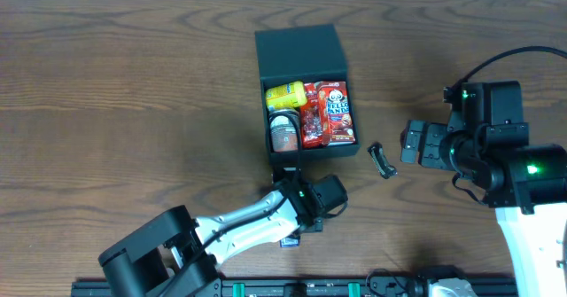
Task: Pack container
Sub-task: 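Move the left gripper to the blue Eclipse mints tin and grasp it, then lift the Eclipse tin and carry it over the black box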
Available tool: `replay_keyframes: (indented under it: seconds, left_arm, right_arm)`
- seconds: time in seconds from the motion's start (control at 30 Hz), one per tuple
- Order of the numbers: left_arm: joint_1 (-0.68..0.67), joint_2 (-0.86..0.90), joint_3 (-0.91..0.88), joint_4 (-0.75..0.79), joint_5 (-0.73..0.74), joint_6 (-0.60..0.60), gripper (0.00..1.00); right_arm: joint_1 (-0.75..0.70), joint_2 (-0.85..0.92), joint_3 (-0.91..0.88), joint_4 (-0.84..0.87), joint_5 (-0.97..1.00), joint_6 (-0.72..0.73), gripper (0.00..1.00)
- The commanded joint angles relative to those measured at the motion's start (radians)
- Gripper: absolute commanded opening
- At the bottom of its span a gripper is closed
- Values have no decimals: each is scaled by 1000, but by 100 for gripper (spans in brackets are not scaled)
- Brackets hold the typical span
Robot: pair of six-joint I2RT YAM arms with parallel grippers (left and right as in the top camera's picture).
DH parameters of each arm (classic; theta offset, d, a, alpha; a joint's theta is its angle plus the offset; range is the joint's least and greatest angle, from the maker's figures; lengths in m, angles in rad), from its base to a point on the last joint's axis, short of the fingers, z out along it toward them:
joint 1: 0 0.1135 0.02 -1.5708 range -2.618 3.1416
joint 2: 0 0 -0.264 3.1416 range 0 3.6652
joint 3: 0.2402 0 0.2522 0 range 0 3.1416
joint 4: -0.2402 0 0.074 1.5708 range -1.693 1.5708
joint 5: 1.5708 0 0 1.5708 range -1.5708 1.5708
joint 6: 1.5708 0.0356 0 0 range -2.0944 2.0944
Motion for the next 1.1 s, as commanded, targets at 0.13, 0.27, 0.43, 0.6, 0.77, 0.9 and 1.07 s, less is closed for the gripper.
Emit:
replay_keyframes:
  seconds: [0.13,0.27,0.43,0.6,0.77,0.9,1.07]
  left_arm:
    - [6,10,-13,-4,5,4,96]
    - [6,10,-13,-7,12,4,89]
    - [6,10,-13,-9,21,4,66]
    - [6,10,-13,-8,22,4,63]
    - [6,10,-13,-9,22,4,49]
    - [6,10,-13,-9,22,4,47]
    - [6,10,-13,-8,22,4,40]
  right_arm:
    - [-5,0,-5,-2,11,13,99]
    - [-5,0,-5,-2,11,13,99]
    - [-5,0,-5,-2,11,13,99]
    - [-5,0,-5,-2,11,13,99]
    - [-5,0,-5,-2,11,13,99]
    - [-5,0,-5,-2,11,13,99]
    - [-5,0,-6,-2,11,13,99]
